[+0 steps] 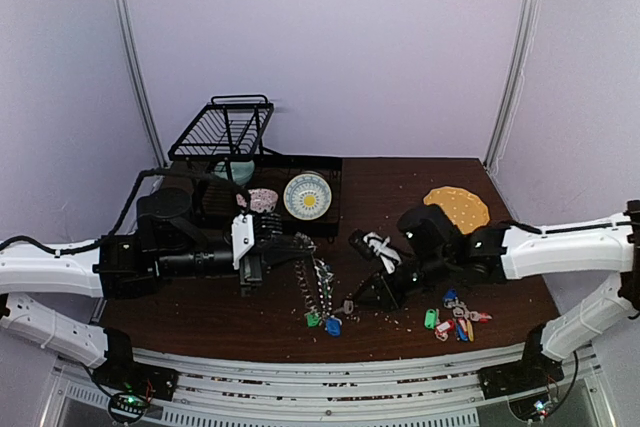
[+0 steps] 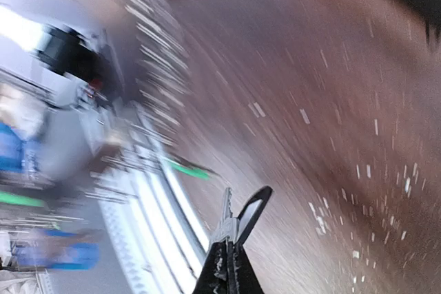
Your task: Put the keys on the keyring
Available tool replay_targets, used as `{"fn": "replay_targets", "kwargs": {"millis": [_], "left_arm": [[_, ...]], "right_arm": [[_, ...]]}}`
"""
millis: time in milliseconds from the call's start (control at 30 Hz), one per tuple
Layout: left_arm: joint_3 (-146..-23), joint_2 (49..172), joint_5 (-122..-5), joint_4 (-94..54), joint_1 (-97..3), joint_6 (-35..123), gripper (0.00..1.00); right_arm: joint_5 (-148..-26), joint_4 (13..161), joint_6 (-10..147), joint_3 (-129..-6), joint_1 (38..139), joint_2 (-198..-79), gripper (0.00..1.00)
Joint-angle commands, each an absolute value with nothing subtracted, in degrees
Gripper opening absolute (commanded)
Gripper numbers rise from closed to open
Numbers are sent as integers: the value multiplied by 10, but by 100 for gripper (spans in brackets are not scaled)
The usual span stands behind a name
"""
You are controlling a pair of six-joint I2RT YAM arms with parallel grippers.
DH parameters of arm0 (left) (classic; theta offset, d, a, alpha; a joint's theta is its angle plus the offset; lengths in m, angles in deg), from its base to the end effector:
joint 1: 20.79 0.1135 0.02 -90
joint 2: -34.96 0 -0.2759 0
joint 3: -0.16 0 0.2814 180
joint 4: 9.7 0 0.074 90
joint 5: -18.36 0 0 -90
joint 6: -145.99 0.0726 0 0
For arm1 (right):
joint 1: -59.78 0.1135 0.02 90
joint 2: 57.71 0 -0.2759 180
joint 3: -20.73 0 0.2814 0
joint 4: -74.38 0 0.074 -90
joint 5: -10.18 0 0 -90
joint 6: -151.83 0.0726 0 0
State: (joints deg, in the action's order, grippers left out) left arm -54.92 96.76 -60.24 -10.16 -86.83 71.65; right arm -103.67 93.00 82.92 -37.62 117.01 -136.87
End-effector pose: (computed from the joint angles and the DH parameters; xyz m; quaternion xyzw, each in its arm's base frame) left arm 0.1140 -0.2920 0.3056 0.5378 0.5215 -0.3475 0.5639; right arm 0.1591 0.3014 0.1953 -0.3583 0.8137 0.4088 0.2061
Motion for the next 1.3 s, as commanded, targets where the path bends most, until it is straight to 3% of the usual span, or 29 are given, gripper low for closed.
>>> {"fn": "replay_targets", "kwargs": {"millis": [0, 467, 1267], "left_arm": [[-565, 961, -606, -79, -874, 728, 0], [-568, 964, -616, -80, -874, 726, 0], [-566, 963, -600, -81, -875, 728, 0]], "right_arm": [[-1079, 915, 777, -423, 1171, -1278, 0], [-1058, 911, 666, -534, 1226, -1273, 0], [-1052, 836, 636, -540, 1236, -1309, 0]]}}
